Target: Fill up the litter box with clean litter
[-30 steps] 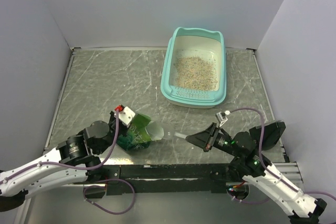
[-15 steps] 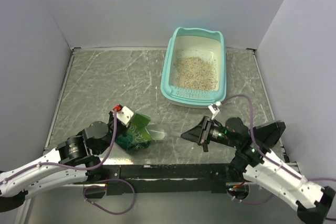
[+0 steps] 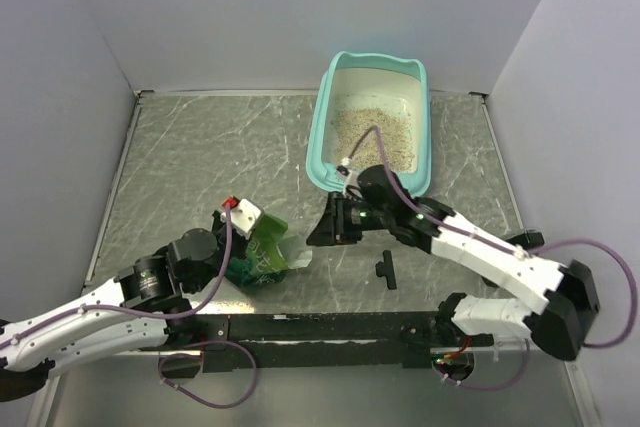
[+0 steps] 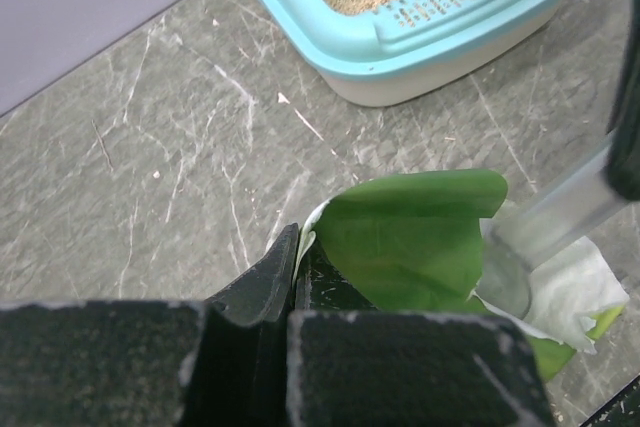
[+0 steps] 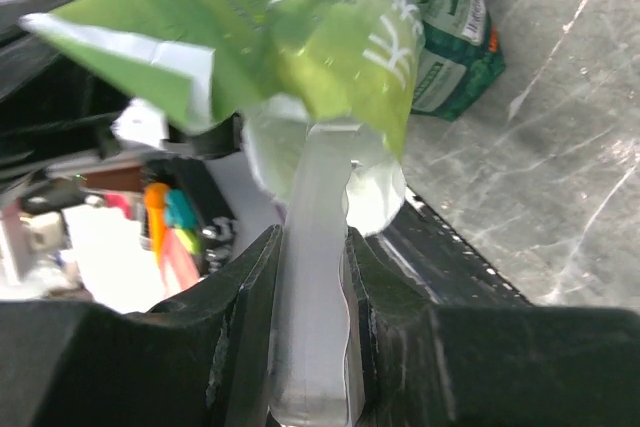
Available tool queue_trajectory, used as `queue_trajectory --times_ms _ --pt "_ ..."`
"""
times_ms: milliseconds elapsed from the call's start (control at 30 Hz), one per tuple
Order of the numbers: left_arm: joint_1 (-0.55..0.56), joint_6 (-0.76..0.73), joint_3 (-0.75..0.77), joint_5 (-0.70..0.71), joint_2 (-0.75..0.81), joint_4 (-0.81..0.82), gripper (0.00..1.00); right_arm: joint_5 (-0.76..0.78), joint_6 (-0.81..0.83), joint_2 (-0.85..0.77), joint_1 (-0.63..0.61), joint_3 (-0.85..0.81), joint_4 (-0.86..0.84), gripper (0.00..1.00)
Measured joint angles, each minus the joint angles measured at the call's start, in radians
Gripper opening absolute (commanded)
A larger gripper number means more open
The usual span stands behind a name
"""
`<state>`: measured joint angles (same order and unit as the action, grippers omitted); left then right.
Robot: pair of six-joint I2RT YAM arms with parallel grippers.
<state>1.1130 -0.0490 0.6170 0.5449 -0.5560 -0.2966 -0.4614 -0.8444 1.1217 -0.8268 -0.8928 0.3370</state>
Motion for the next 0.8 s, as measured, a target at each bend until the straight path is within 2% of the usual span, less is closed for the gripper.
queue_trajectory --times_ms 367,533,700,800 --pt "-0.011 0.061 0.0 0.038 0.03 -0.014 0.01 0.093 0.151 0.37 -0.11 -0.387 0.252 0.0" --pt "-0.037 0.071 0.0 0.039 0.068 -0.026 0.01 0.108 0.173 0.501 -0.149 -0.503 0.3 0.0" --pt "-0.051 0.072 0.0 0.039 0.075 -0.039 0.01 0.074 0.135 0.51 -0.152 -0.443 0.2 0.0" --pt "-0.052 0.072 0.0 0.035 0.076 -0.042 0.01 0.047 0.08 0.465 -0.152 -0.313 0.056 0.0"
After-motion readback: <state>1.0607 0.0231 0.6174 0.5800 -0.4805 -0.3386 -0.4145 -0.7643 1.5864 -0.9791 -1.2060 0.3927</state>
